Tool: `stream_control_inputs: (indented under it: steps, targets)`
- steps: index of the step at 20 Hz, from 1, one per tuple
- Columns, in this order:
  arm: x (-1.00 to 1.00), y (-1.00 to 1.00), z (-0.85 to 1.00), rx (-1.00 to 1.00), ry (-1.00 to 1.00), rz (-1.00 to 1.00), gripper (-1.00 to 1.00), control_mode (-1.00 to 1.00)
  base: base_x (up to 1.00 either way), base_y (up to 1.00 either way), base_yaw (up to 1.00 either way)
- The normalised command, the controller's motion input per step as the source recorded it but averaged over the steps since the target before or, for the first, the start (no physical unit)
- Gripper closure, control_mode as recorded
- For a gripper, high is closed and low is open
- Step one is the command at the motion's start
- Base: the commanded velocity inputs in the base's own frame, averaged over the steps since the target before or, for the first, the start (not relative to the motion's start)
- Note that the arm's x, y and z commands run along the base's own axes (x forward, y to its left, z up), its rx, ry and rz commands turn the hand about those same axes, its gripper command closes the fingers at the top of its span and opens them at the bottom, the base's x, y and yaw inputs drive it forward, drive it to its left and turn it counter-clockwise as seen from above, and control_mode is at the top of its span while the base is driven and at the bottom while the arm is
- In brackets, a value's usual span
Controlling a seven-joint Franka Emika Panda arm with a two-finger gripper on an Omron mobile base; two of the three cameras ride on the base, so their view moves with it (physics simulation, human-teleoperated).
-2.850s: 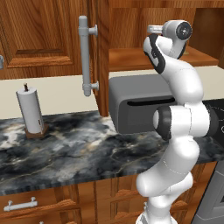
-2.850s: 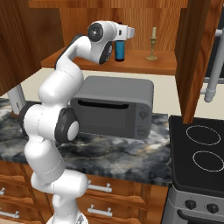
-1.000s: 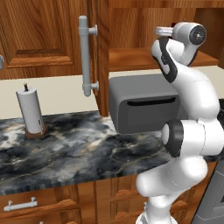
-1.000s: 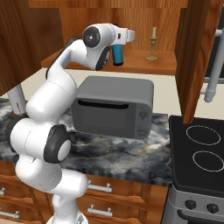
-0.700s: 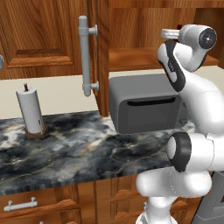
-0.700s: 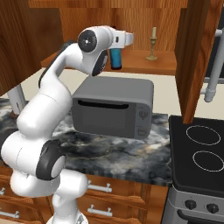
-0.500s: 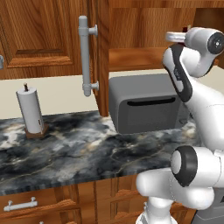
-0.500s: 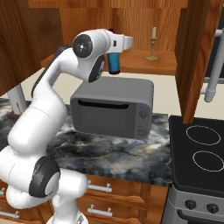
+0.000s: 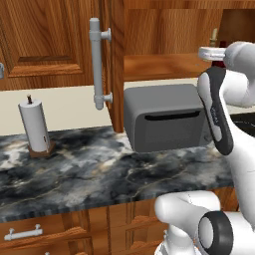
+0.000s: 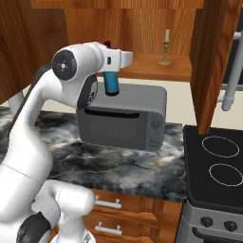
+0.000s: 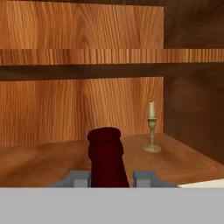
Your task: Get the candle and the beer from the cabinet and move them to the dining counter.
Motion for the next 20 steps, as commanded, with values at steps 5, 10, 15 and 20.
stream_control_inputs:
  steps: [5, 10, 15, 20]
  targets:
    - [-0.97, 0.39, 0.0, 0.01, 0.1, 0.0, 1.0, -1.0, 0.0, 0.0, 0.0]
    - [-0.84, 0.39, -0.1, 0.02, 0.07, 0.0, 1.0, -1.0, 0.0, 0.0, 0.0]
    - [-0.76, 0.45, -0.29, 0.0, 0.0, 0.0, 1.0, -1.0, 0.0, 0.0, 0.0]
    - [-0.48, 0.27, -0.16, 0.02, 0.0, 0.0, 1.0, -1.0, 0.0, 0.0, 0.0]
